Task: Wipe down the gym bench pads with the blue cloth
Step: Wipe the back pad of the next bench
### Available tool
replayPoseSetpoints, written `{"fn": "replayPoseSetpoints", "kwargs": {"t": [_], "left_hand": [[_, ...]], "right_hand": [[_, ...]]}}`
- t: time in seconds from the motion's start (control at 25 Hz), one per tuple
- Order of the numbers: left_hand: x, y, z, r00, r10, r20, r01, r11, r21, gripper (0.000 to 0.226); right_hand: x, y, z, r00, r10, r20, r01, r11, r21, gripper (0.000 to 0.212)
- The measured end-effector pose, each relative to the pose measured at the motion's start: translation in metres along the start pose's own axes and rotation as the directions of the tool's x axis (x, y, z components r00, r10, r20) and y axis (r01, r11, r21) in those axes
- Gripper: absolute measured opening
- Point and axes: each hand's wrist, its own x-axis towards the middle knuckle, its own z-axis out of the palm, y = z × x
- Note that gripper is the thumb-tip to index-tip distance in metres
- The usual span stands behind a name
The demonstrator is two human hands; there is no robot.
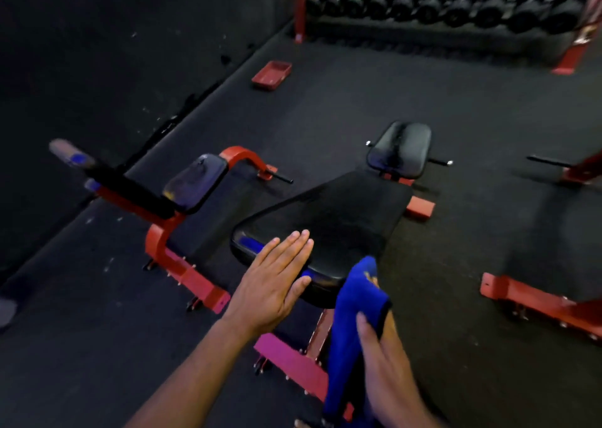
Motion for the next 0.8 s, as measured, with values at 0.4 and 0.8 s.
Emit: {"fn": "replayPoseSetpoints", "kwargs": {"t": [0.4,0.8], "left_hand": [[0.02,-0.037,-0.014,0.975,0.21,0.077,-0.211,0.977,0.013,0.065],[0.061,-0.046,-0.005,0.894,0.402,0.197,-0.403,0.915,-0.037,0.067]], "right_hand": [[0.032,0.009,0.067,0.947,-0.077,-0.313,0.096,0.994,0.045,0.053],[0.134,0.027,0.02,0.925,0.195,-0.326,-0.141,0.973,0.182,0.033]]}}
